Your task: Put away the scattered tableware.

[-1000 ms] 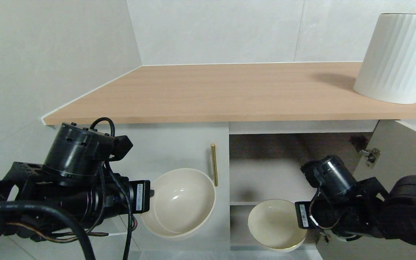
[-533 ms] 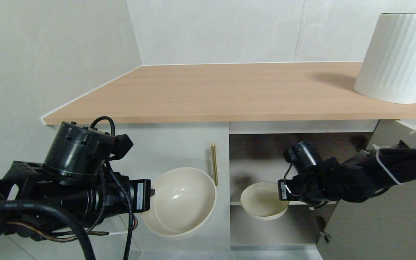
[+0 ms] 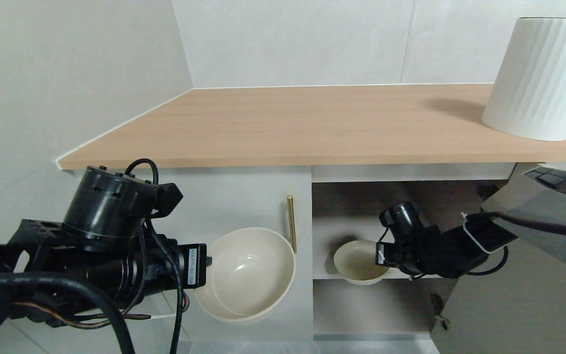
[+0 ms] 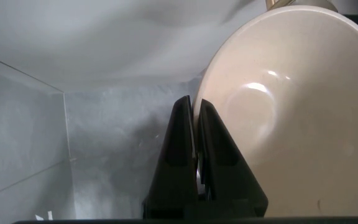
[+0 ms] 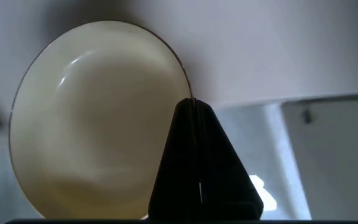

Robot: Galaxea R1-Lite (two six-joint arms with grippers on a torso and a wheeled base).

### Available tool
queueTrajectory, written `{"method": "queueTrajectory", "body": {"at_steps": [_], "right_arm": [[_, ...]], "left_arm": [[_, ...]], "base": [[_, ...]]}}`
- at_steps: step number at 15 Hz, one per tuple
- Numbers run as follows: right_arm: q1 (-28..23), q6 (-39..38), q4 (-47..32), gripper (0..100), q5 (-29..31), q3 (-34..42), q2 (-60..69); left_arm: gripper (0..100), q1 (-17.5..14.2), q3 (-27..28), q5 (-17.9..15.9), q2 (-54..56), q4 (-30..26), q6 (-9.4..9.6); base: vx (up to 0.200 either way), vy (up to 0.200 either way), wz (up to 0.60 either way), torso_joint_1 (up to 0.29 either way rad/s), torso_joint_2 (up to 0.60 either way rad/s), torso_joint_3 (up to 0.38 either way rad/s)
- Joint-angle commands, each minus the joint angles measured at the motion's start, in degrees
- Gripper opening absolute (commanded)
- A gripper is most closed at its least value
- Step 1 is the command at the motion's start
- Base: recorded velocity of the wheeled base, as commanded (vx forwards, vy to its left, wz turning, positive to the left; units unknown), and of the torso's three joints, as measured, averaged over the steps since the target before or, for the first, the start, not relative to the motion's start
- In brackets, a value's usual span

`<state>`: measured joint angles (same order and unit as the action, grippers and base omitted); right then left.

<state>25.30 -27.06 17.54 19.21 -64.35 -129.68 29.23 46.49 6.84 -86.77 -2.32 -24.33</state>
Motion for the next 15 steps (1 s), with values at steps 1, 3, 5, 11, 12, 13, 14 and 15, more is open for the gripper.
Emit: {"method": "queueTrajectory", "body": {"at_steps": [1,3,5,11,12,13,14,15], "right_arm": [[-0.4,0.1,1.9,0,1.9,-0.1,-3.9],[-1.3,0.2,3.2,0,2.2,-1.0,-4.9],[-2.4,0.2,3.3,0,3.1,-3.1,-6.5],[-4.9,0.0,3.6,0,6.5,-8.8,-10.2],[-4.9,0.0,3.6,0,6.7,-9.1,-10.4],[-4.9,0.0,3.6,0,6.8,-9.4,-10.6],[-4.9,0.0,3.8,0,7.1,-9.5,-10.6],[-4.9,0.0,4.6,0,7.1,-9.5,-10.7]], "left_arm": [[0,0.0,0.0,0.0,0.0,0.0,-0.01],[0,0.3,0.0,0.0,0.0,0.0,-0.01],[0,0.4,-0.1,0.1,0.0,0.0,-0.01],[0,0.5,-0.1,0.1,-0.1,0.0,-0.01],[0,0.5,-0.1,0.1,-0.1,0.0,-0.01],[0,0.5,-0.1,0.1,-0.1,0.0,-0.01],[0,0.5,-0.1,0.1,-0.1,0.1,-0.01],[0,0.5,-0.1,0.1,-0.1,0.0,-0.01]], "base": [[0.000,0.000,0.00,0.000,0.00,0.000],[0.000,0.000,0.00,0.000,0.00,0.000],[0.000,0.000,0.00,0.000,0.00,0.000],[0.000,0.000,0.00,0.000,0.00,0.000],[0.000,0.000,0.00,0.000,0.00,0.000],[0.000,0.000,0.00,0.000,0.00,0.000],[0.000,0.000,0.00,0.000,0.00,0.000],[0.000,0.000,0.00,0.000,0.00,0.000]]}}
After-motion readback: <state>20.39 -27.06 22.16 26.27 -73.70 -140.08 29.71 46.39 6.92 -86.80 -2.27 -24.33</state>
